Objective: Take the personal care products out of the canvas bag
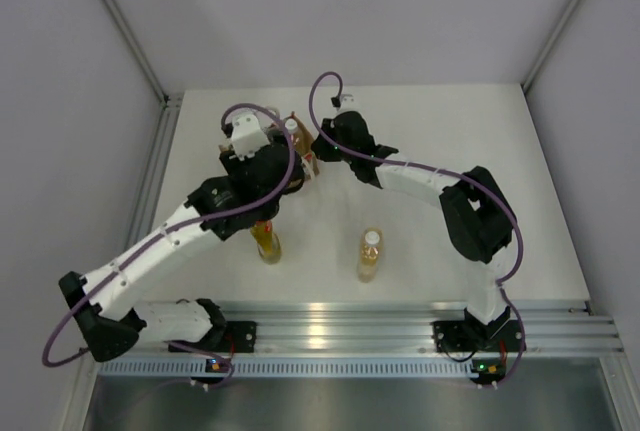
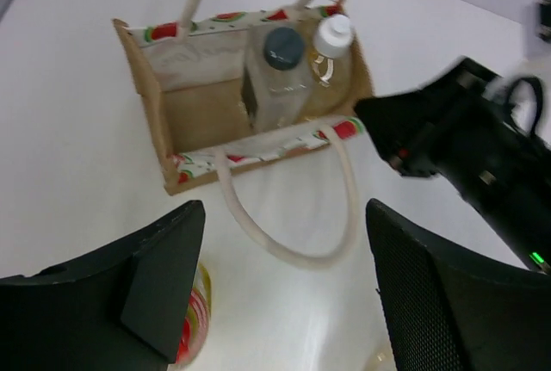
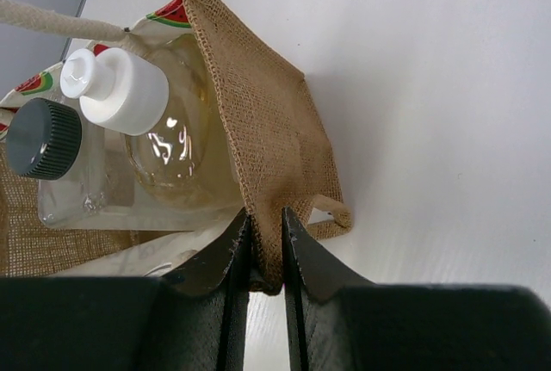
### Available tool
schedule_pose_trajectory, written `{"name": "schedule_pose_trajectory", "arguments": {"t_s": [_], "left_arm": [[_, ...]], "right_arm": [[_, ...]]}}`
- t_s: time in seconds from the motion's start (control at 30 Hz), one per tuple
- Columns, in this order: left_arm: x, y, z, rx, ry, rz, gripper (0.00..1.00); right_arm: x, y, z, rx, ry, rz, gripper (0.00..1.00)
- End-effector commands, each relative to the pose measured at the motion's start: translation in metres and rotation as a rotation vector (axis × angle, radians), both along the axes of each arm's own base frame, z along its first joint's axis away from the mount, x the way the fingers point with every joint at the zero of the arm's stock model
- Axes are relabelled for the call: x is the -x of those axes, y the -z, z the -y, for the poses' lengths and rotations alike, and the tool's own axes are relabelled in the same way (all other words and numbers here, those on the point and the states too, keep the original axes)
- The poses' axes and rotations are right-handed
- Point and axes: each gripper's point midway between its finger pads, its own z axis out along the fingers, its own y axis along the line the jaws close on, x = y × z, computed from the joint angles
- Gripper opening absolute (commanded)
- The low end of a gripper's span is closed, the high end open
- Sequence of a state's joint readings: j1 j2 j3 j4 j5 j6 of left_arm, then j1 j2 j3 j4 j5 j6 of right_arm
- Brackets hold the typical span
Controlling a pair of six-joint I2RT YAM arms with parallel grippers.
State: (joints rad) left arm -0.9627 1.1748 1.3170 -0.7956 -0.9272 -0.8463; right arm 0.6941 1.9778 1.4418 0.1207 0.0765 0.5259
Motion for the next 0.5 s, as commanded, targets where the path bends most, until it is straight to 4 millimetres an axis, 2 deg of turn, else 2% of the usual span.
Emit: {"name": "schedule_pose_trajectory", "arguments": {"t_s": [0.0,0.07,0.13,0.17,0.2,0.27,0.3,0.4,0.47], "left_arm": [[-0.044,0.021,-0.016,-0.014,-0.043,-0.063,0.79],[-0.068,0.03,-0.02,-0.023,-0.057,-0.093,0.77],[-0.091,0.027,-0.028,0.013,-0.059,-0.112,0.75],[-0.103,0.039,-0.026,-0.006,-0.052,-0.148,0.75],[-0.114,0.033,-0.026,0.013,-0.045,-0.147,0.75],[-0.126,0.036,-0.027,-0.003,-0.049,-0.159,0.75],[-0.136,0.043,-0.026,-0.002,-0.047,-0.183,0.74],[-0.151,0.057,-0.029,-0.01,-0.058,-0.215,0.74],[-0.157,0.057,-0.026,-0.007,-0.049,-0.219,0.74]], "right_arm": [[0.011,-0.001,-0.01,0.008,-0.031,-0.033,0.04],[0.012,-0.004,-0.011,0.003,-0.033,-0.029,0.04],[0.012,-0.006,-0.012,0.003,-0.036,-0.025,0.04],[0.012,-0.007,-0.011,0.004,-0.034,-0.023,0.04],[0.012,-0.007,-0.012,0.008,-0.036,-0.02,0.04],[0.012,-0.007,-0.009,0.013,-0.028,-0.016,0.04],[0.012,-0.007,-0.009,0.017,-0.028,-0.015,0.04],[0.012,-0.007,-0.008,0.02,-0.027,-0.012,0.04],[0.013,-0.006,-0.007,0.021,-0.028,-0.015,0.04]]}}
